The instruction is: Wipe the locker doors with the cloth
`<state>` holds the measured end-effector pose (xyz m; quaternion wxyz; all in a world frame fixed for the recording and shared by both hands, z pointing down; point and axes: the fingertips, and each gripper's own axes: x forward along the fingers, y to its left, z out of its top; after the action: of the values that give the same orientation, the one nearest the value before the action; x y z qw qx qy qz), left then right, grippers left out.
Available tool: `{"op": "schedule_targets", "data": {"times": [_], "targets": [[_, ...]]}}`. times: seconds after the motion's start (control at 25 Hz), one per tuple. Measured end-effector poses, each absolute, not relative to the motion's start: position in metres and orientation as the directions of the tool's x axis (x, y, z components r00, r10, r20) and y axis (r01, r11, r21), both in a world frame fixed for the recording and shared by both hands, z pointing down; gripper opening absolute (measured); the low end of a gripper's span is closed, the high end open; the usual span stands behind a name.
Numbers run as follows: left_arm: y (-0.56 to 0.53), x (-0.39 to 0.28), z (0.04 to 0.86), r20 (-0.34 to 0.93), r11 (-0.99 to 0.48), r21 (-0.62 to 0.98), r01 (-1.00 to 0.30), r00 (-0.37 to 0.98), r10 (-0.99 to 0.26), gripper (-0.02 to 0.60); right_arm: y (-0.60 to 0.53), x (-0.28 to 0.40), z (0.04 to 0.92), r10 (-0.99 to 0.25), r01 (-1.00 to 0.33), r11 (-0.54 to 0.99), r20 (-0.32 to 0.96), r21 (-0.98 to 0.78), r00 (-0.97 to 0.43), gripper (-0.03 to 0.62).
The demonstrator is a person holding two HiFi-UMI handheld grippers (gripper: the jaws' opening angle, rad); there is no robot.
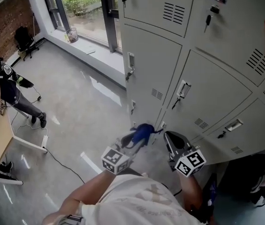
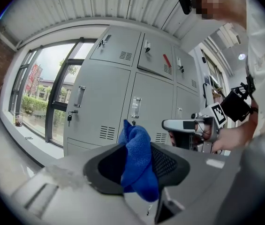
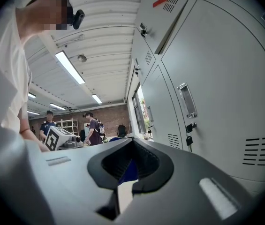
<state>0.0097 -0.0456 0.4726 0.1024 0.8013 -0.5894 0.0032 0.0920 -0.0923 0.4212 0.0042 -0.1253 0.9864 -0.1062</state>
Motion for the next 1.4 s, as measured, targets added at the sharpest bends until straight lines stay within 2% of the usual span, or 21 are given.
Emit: {"op": "schedule_targets", "data": {"times": [0.24, 0.44, 0.72, 0.92, 1.12, 1.4], "targets": [[-0.071, -0.01, 0.452, 0.071, -0.336, 0.183, -0.924, 0.354, -0.933, 0.156, -0.108, 0.088, 0.409, -0.318, -0.316, 0.931, 0.02, -0.183, -0.948, 0.008], [-0.102, -0.027, 0.43, 0.072, -0.391, 0.147, -0.908, 0.404, -0.912, 0.156, -0.125, 0.077, 0.394, -0.391, -0.39, 0.908, 0.029, -0.153, -0.92, 0.008], [-0.129, -0.046, 0.389, -0.008, -0.532, 0.133, -0.836, 0.536, -0.844, 0.156, -0.146, 0.056, 0.375, -0.507, -0.505, 0.855, 0.014, -0.117, -0.862, 0.008], [-0.149, -0.088, 0.347, -0.09, -0.52, 0.065, -0.852, 0.514, -0.853, 0.156, -0.163, 0.003, 0.354, -0.459, -0.459, 0.887, 0.003, -0.061, -0.888, 0.008], [-0.166, -0.07, 0.35, -0.065, -0.656, 0.053, -0.753, 0.653, -0.755, 0.156, -0.159, 0.018, 0.361, -0.576, -0.576, 0.814, 0.023, -0.071, -0.817, 0.008], [-0.19, -0.071, 0.333, -0.102, -0.705, 0.03, -0.709, 0.699, -0.708, 0.156, -0.179, 0.019, 0.35, -0.633, -0.632, 0.773, 0.001, -0.049, -0.774, 0.008]]}}
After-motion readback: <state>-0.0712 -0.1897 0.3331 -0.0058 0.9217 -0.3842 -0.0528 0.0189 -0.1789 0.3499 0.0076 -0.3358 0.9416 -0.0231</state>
